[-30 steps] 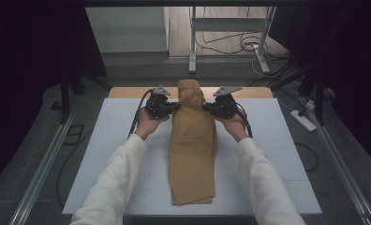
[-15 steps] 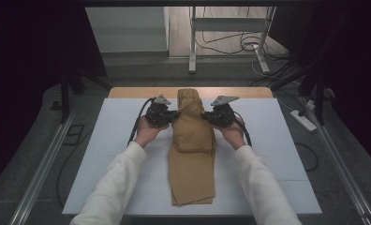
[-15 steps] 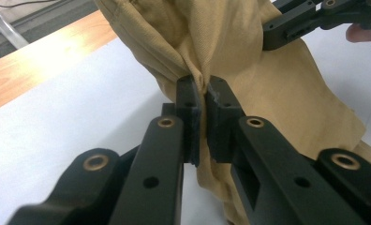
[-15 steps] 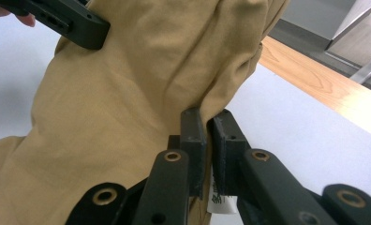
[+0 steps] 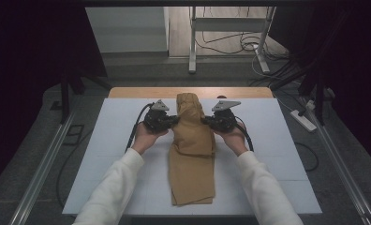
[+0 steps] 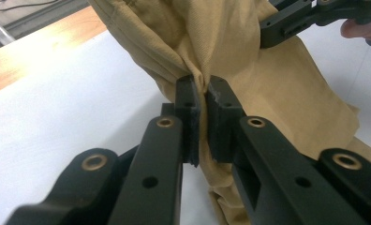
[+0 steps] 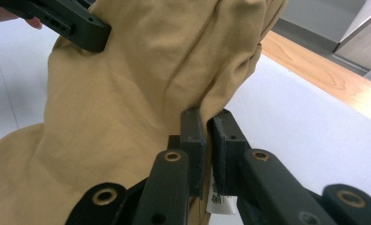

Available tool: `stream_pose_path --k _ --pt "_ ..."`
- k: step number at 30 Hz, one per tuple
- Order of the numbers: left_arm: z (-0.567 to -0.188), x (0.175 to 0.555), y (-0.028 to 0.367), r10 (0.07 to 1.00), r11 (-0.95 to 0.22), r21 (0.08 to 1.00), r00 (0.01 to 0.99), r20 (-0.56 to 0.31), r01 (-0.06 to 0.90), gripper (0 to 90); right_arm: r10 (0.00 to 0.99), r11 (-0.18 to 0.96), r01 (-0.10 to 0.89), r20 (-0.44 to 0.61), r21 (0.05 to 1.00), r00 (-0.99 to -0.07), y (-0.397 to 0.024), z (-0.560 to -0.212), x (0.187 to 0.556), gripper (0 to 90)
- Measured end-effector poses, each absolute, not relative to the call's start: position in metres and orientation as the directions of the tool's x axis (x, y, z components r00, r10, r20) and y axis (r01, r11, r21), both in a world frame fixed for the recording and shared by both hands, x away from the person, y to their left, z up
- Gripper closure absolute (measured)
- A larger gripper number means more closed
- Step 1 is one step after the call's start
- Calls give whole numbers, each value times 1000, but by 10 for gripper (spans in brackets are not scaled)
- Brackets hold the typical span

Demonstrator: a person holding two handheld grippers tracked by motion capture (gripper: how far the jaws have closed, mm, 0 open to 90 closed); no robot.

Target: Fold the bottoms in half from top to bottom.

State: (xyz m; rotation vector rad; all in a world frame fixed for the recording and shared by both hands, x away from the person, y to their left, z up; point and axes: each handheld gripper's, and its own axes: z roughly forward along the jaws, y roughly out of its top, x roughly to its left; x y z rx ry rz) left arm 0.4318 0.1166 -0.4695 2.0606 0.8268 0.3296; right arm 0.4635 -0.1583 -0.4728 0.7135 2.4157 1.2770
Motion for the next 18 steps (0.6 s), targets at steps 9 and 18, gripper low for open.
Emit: stream_pose_path --k 9,18 --pt "-471 422 118 658 -404 806 750 -72 432 830 551 480 251 -66 840 -832 -160 -471 450 839" --pt "-476 413 119 652 -403 804 753 -83 437 826 547 497 247 -79 832 -834 -159 -474 440 838"
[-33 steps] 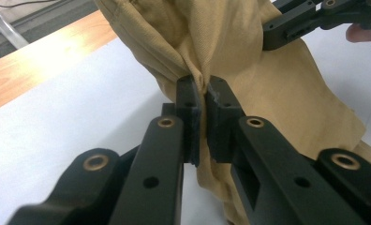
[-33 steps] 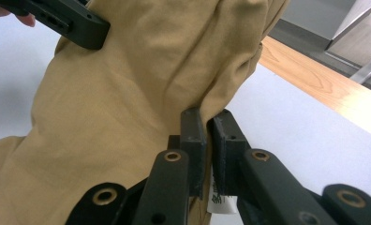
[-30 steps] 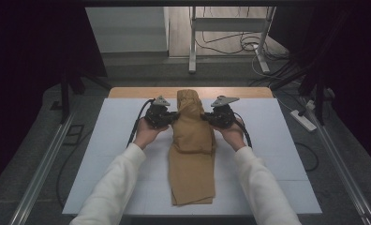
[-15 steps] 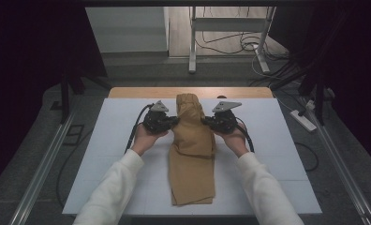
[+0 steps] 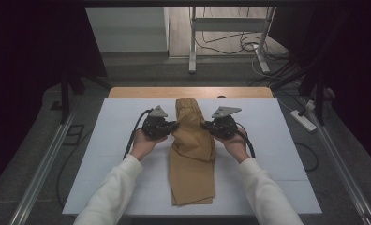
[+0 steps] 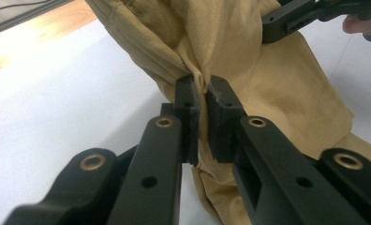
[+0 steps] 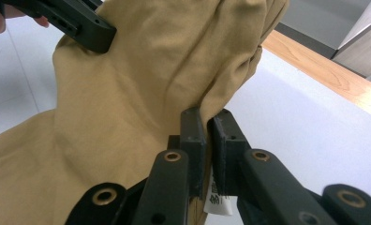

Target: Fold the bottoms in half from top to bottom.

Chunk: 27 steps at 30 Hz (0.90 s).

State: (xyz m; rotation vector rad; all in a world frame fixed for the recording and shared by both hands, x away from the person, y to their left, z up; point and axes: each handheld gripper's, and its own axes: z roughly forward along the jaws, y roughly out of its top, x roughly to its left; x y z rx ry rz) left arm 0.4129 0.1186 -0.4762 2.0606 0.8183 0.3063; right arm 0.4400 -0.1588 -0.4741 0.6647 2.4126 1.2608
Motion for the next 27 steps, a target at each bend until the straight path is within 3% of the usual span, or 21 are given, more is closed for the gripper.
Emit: stream_pose_path --k 27 --pt "-478 402 119 643 -399 804 759 -96 440 827 533 464 259 -33 847 -845 -166 -478 427 835"
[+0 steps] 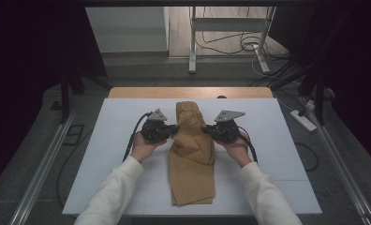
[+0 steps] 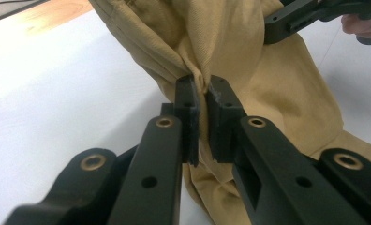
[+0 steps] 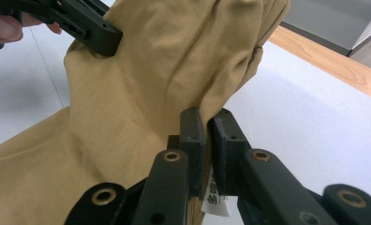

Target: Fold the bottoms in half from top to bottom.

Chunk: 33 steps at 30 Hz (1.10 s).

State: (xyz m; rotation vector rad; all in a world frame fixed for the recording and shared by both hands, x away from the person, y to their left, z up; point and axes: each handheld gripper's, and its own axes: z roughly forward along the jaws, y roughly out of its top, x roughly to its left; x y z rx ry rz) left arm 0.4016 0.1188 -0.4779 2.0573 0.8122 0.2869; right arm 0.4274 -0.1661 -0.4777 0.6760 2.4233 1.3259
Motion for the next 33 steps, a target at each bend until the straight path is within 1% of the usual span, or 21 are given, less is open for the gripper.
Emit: stream_pose_path --k 33 --pt "-480 387 122 633 -401 801 767 -109 445 819 513 472 240 -43 849 -857 -166 -478 408 835"
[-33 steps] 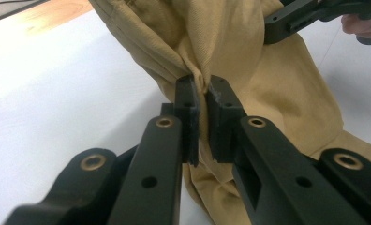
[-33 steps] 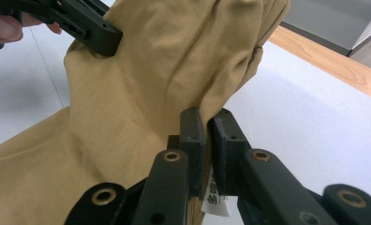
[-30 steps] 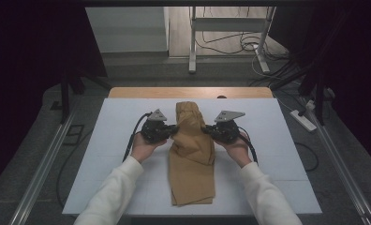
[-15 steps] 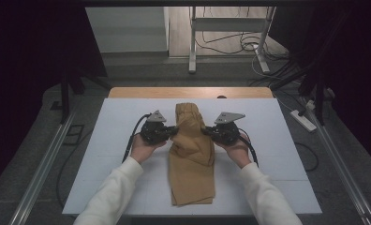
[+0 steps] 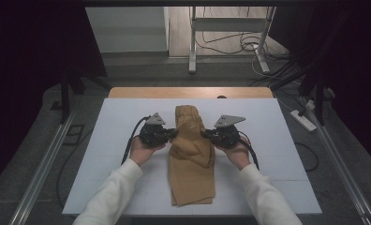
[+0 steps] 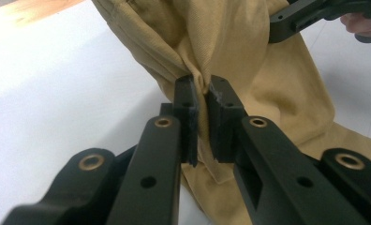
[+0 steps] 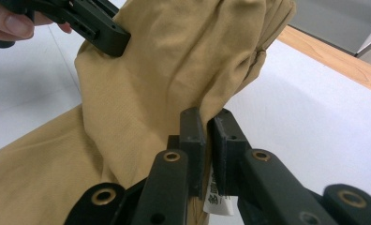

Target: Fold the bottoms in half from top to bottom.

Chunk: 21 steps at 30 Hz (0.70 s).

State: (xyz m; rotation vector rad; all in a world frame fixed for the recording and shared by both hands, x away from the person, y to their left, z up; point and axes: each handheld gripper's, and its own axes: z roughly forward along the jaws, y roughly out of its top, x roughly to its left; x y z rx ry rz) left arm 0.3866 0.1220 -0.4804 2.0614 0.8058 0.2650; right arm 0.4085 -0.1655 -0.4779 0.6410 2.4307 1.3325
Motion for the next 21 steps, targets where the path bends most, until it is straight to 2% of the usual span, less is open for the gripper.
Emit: stream_pose_path --k 21 --pt "-483 373 122 628 -417 795 772 -97 439 807 491 507 199 -91 839 -866 -165 -479 394 833"
